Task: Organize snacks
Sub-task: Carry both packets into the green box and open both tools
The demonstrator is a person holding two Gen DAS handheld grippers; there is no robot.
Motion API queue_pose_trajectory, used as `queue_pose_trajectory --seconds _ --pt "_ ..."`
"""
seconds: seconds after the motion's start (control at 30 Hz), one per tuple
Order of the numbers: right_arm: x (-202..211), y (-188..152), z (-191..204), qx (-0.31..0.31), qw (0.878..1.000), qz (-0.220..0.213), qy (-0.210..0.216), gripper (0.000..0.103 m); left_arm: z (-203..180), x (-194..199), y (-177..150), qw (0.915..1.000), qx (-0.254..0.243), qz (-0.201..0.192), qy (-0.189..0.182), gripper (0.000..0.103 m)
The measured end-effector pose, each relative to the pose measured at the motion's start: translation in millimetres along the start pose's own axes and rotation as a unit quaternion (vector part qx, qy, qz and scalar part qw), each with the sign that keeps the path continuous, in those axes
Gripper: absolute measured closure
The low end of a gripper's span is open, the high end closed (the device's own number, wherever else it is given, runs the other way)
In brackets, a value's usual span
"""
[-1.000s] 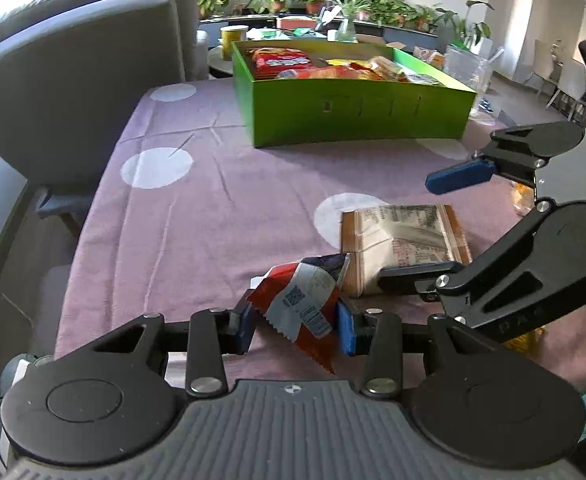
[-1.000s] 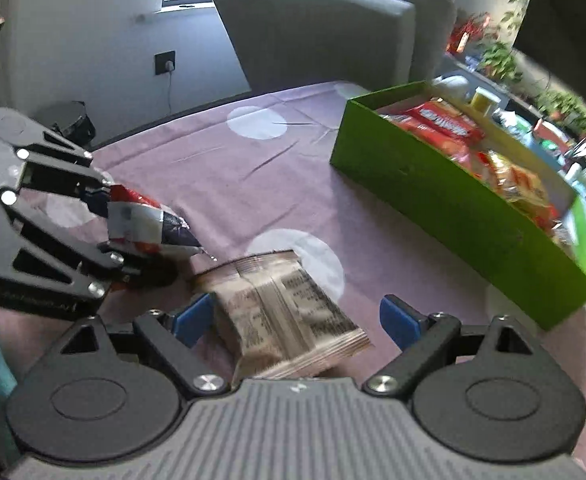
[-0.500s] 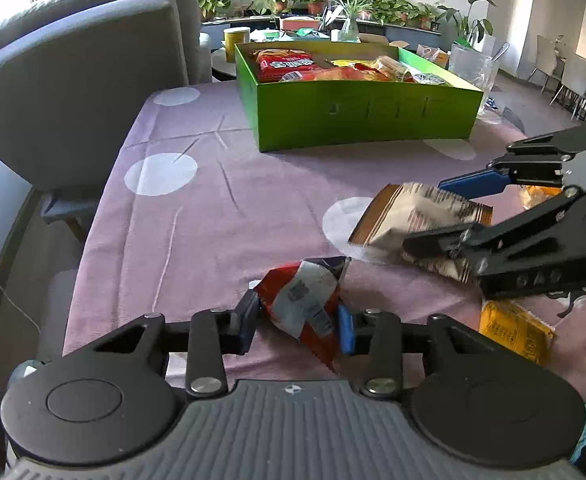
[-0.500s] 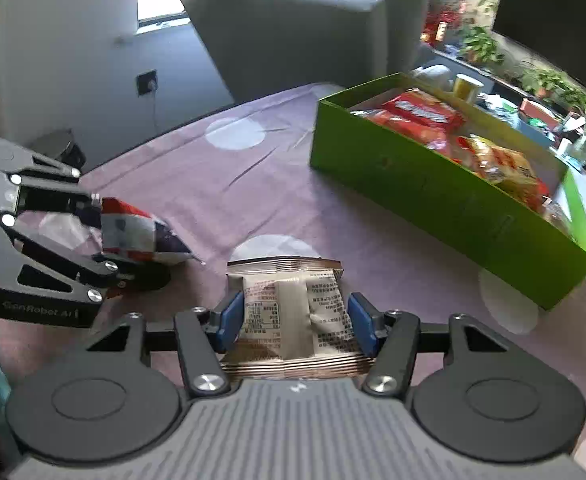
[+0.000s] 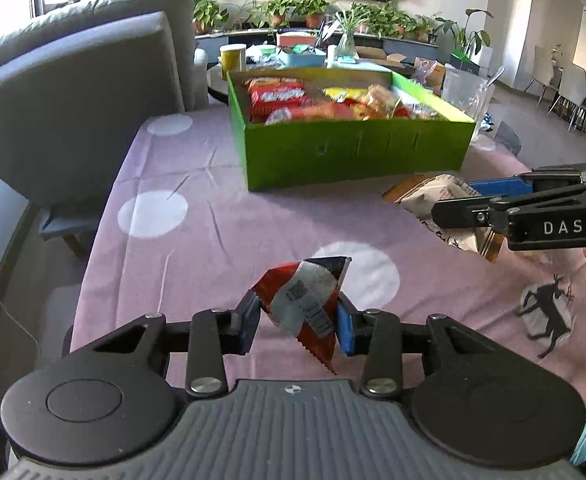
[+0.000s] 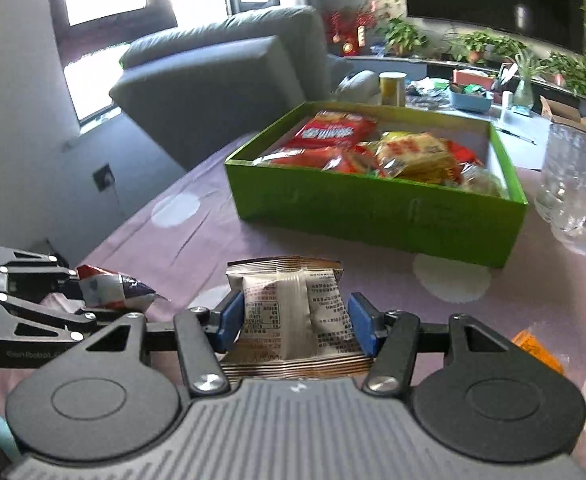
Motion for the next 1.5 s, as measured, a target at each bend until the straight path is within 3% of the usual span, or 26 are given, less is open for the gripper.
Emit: queue_pose_trajectory --seconds 0.5,0.83,1.07,1.43,1.5 --pt "10.4 31.5 -35.8 -0.061 0.996 -0.057 -0.02 0.041 -32.6 -17.6 62.5 0.9981 -0.035 -0.043 -0.027 0.067" --pt "1.6 60.0 -65.9 -0.097 0.991 -0.086 -0.046 0.041 -36.6 -49.3 125.8 0.9963 -0.021 -0.079 -0.026 0.067" --pt "-11.6 66.7 -95.0 -0.15 0.983 -0.089 -0.058 0.041 -39.3 -103.5 157.6 0.9976 -0.007 -0.062 -0.032 0.067" --pt "-22.3 62.7 -125.7 -0.184 0.977 -0.081 -0.076 0.041 -40.8 -187.2 176.2 0.999 0.026 -0.033 -0.016 0.066" --pt "-26.2 63.7 -129.3 -0.19 0.976 -0.08 -0.077 0.041 -41.5 -195.9 178.4 0.9986 0.036 -0.038 -0.012 0.061"
Point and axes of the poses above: each gripper's, at about its wrist camera, not at the fingertips, and x roughly against the way its jaws point, z to its left, y to its top, the point moved 3 cm from there along -x, roughly the way its jaws point, and after that the axes turned 10 degrees about -z, right-handed, at the moved point
